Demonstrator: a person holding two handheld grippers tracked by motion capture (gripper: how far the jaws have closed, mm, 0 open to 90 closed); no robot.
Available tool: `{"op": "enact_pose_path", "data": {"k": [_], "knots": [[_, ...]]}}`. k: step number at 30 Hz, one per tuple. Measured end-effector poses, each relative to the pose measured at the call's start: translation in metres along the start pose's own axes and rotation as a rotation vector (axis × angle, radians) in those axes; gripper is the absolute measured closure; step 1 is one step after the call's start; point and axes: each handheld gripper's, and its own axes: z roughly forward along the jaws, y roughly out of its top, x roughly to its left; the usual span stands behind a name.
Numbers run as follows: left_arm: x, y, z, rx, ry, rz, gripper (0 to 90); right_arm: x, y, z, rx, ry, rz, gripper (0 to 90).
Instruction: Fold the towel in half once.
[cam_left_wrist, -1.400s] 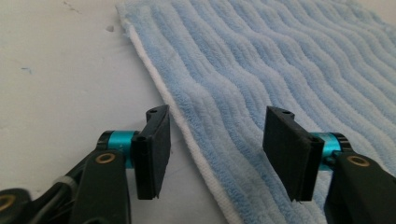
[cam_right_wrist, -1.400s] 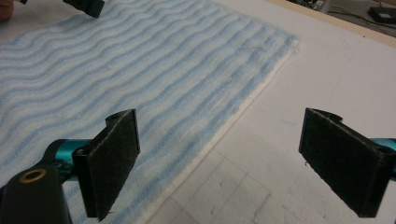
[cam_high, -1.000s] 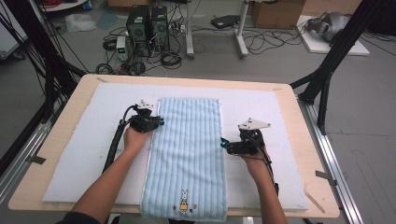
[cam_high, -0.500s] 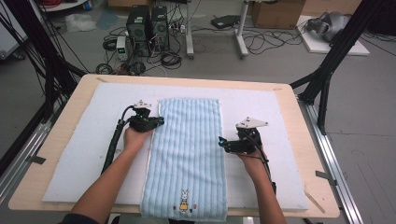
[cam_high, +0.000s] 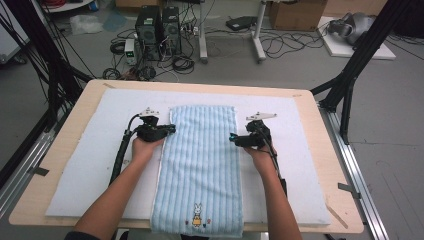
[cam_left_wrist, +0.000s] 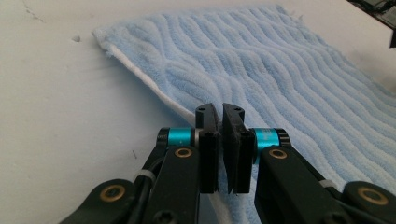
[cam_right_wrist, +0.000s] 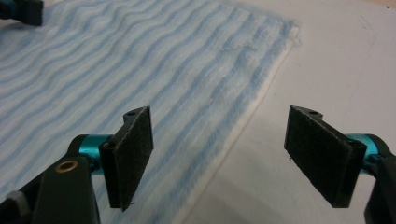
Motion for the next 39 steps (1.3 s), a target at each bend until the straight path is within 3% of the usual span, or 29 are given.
{"op": "enact_pose_path", "data": {"k": [2,4,8,17,19,25,28,31,36,39], "knots": [[0.0,-0.001,-0.001,-0.005,0.0,0.0,84.5,0.001,0.005,0.01,0.032,-0.02,0.012,31.0],[-0.001,-0.001,-0.001,-0.007,0.0,0.013,84.5,0.002,0.009,0.02,0.054,-0.038,0.014,31.0],[0.0,-0.001,-0.001,-0.007,-0.001,0.0,84.5,0.005,0.016,0.034,0.079,-0.046,-0.001,34.6],[0.001,-0.002,-0.002,-0.016,-0.01,-0.005,84.7,0.008,0.021,0.047,0.135,-0.057,0.004,47.5],[0.0,-0.001,-0.002,-0.014,-0.007,0.0,84.8,0.007,0.02,0.046,0.136,-0.065,0.0,54.2],[0.001,-0.001,-0.001,-0.011,-0.008,-0.019,85.5,-0.001,0.019,0.044,0.129,-0.063,0.039,83.5],[0.0,-0.001,-0.001,-0.003,0.003,-0.009,85.7,-0.003,0.019,0.044,0.121,-0.062,0.03,85.7],[0.004,0.0,-0.001,-0.011,0.008,-0.042,85.8,-0.001,0.02,0.045,0.113,-0.073,0.0,86.5],[0.007,0.009,-0.003,-0.057,0.014,-0.105,85.8,-0.004,0.026,0.039,-0.017,-0.082,0.024,86.8],[0.007,0.012,-0.005,-0.071,-0.002,-0.114,85.7,-0.007,0.024,0.04,-0.009,-0.061,0.028,86.8]]}}
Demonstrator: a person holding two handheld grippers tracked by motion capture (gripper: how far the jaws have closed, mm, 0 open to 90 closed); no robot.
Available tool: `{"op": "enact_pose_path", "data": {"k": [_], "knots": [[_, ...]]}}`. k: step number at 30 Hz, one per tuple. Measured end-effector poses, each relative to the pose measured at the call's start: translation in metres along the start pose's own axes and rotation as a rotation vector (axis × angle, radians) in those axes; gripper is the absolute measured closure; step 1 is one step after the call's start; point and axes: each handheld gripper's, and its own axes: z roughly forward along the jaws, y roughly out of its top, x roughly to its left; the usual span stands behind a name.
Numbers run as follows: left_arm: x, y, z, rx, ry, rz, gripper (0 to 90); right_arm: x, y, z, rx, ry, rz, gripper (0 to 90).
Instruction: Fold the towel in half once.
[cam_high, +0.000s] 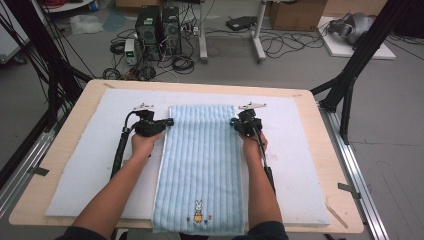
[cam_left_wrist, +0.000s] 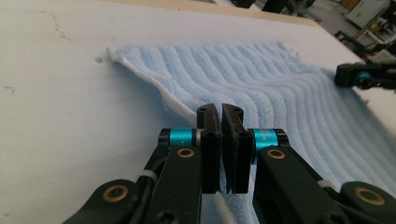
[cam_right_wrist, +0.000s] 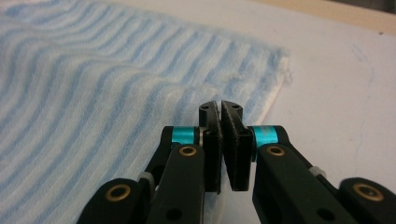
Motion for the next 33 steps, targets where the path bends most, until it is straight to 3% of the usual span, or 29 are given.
{"op": "enact_pose_path", "data": {"k": [3,5,11,14,19,24,33], "knots": [[0.001,-0.002,-0.004,0.025,-0.015,0.02,85.7,0.001,-0.003,-0.005,-0.003,0.023,-0.007,86.8],[0.0,-0.003,-0.01,0.001,-0.028,0.018,85.7,0.004,-0.004,-0.011,-0.015,0.052,-0.005,86.7],[-0.009,-0.012,-0.03,-0.01,-0.057,0.087,85.6,0.016,-0.011,-0.035,-0.047,0.113,-0.053,86.8],[-0.015,-0.017,-0.04,-0.008,-0.077,0.124,85.5,0.022,-0.016,-0.047,-0.052,0.13,-0.067,86.8],[-0.026,-0.024,-0.055,-0.024,-0.112,0.146,85.4,0.031,-0.028,-0.067,-0.037,0.147,-0.094,86.8],[-0.035,-0.035,-0.068,-0.022,-0.138,0.173,85.2,0.039,-0.041,-0.086,-0.063,0.16,-0.112,86.7],[-0.047,-0.057,-0.087,0.026,-0.168,0.207,85.3,0.053,-0.069,-0.107,-0.044,0.193,-0.121,86.8]]}}
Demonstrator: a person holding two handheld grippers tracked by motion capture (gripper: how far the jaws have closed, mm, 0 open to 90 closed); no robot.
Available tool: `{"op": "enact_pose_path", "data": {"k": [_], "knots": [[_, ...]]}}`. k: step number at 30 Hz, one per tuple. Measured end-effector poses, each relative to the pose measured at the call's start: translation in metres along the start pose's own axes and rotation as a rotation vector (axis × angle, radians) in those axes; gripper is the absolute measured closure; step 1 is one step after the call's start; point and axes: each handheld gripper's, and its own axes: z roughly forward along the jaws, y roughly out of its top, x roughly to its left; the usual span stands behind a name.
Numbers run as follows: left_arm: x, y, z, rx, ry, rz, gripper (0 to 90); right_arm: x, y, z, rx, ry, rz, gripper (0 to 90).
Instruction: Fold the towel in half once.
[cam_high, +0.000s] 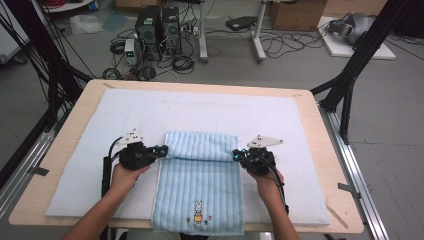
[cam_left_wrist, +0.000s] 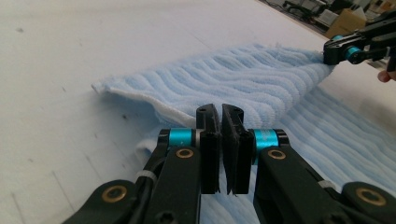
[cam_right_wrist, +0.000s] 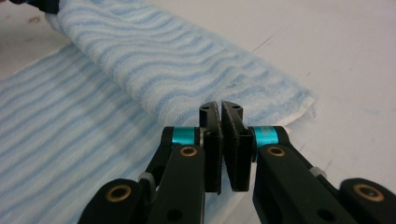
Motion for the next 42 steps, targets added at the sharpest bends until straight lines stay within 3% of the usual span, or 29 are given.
{"op": "enact_pose_path", "data": {"k": [3,5,7,8,10,14,20,26,31,34,38,42], "knots": [[-0.004,-0.009,-0.002,0.029,-0.01,0.015,84.8,0.004,-0.006,-0.002,0.028,0.001,0.0,86.4],[-0.005,-0.013,0.0,0.036,0.03,0.023,78.1,0.003,-0.008,-0.001,0.043,0.012,0.013,76.6],[0.0,-0.011,0.001,0.031,0.063,-0.028,53.4,0.002,-0.007,-0.001,0.039,-0.005,0.011,71.6],[0.003,-0.01,0.002,0.02,0.061,-0.053,49.1,0.001,-0.006,-0.002,0.03,-0.012,0.001,68.5],[0.009,-0.007,0.002,-0.015,0.092,-0.073,45.3,0.0,-0.004,-0.004,0.017,-0.03,0.0,62.1],[0.021,0.003,0.005,-0.024,0.112,-0.099,41.2,-0.006,-0.005,-0.008,-0.004,-0.05,0.034,54.4],[0.036,0.017,0.015,-0.027,0.14,-0.127,41.0,-0.012,-0.007,-0.011,-0.016,-0.059,0.063,51.0],[0.046,0.026,0.032,-0.014,0.136,-0.144,41.1,-0.015,-0.009,-0.011,-0.009,-0.072,0.08,47.0],[0.046,0.026,0.051,0.072,0.138,-0.141,40.4,-0.018,-0.01,-0.01,-0.005,-0.077,0.091,44.5],[0.04,0.023,0.06,0.114,0.137,-0.103,41.6,-0.019,-0.011,-0.008,0.003,-0.081,0.093,42.7],[0.036,0.021,0.065,0.159,0.171,-0.038,56.1,-0.023,-0.009,-0.001,0.015,-0.092,0.114,38.3],[0.037,0.02,0.063,0.163,0.164,-0.022,77.5,-0.027,-0.004,0.004,0.023,-0.094,0.13,37.7]]}}
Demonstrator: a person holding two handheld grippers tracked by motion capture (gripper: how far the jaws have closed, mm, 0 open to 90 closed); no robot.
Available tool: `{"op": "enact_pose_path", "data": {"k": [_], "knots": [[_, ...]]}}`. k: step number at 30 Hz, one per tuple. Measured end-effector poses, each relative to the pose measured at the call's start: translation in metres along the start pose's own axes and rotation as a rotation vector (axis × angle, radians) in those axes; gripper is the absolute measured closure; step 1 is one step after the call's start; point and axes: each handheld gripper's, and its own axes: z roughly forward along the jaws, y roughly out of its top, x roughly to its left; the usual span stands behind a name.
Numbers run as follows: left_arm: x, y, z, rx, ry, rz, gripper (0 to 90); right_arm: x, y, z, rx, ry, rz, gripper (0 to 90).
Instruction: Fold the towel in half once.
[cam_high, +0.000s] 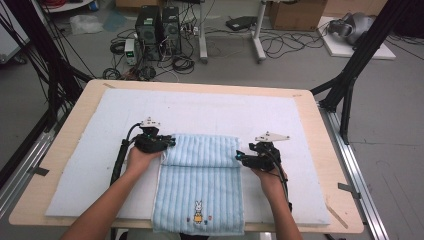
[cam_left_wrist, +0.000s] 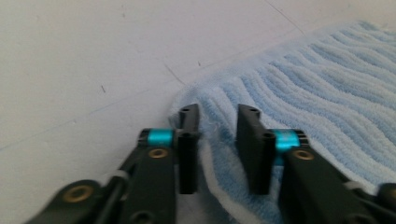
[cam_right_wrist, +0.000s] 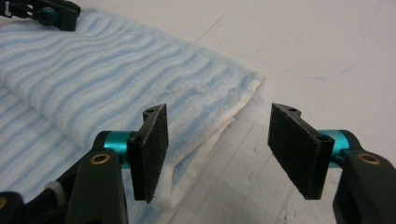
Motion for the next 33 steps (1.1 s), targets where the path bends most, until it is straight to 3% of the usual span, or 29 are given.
{"op": "enact_pose_path", "data": {"k": [3,10,17,19,20,21,23,27,33], "knots": [[0.001,0.001,-0.002,-0.022,-0.013,-0.015,85.9,-0.003,0.006,0.005,0.006,-0.004,0.009,37.3],[0.004,0.002,-0.006,-0.053,-0.04,-0.028,86.7,-0.008,0.026,0.032,0.066,-0.021,0.04,37.9],[0.008,0.002,-0.009,-0.073,-0.059,-0.052,87.1,-0.003,0.041,0.066,0.151,-0.042,-0.002,41.8],[0.008,0.003,-0.01,-0.082,-0.062,-0.056,87.1,0.0,0.044,0.074,0.19,-0.043,-0.043,59.5],[0.009,0.003,-0.011,-0.083,-0.062,-0.056,87.1,0.003,0.044,0.075,0.194,-0.056,-0.102,69.2],[0.009,0.003,-0.012,-0.09,-0.064,-0.058,87.1,0.004,0.045,0.075,0.19,-0.037,-0.117,78.9],[0.01,0.004,-0.015,-0.102,-0.071,-0.059,87.2,0.006,0.046,0.075,0.189,-0.051,-0.136,84.6],[0.011,0.006,-0.021,-0.131,-0.092,-0.068,87.2,0.003,0.047,0.067,0.153,-0.04,-0.108,85.9],[0.003,0.011,-0.038,-0.181,-0.128,-0.062,87.2,0.008,0.051,0.047,0.078,-0.029,-0.118,85.8]]}}
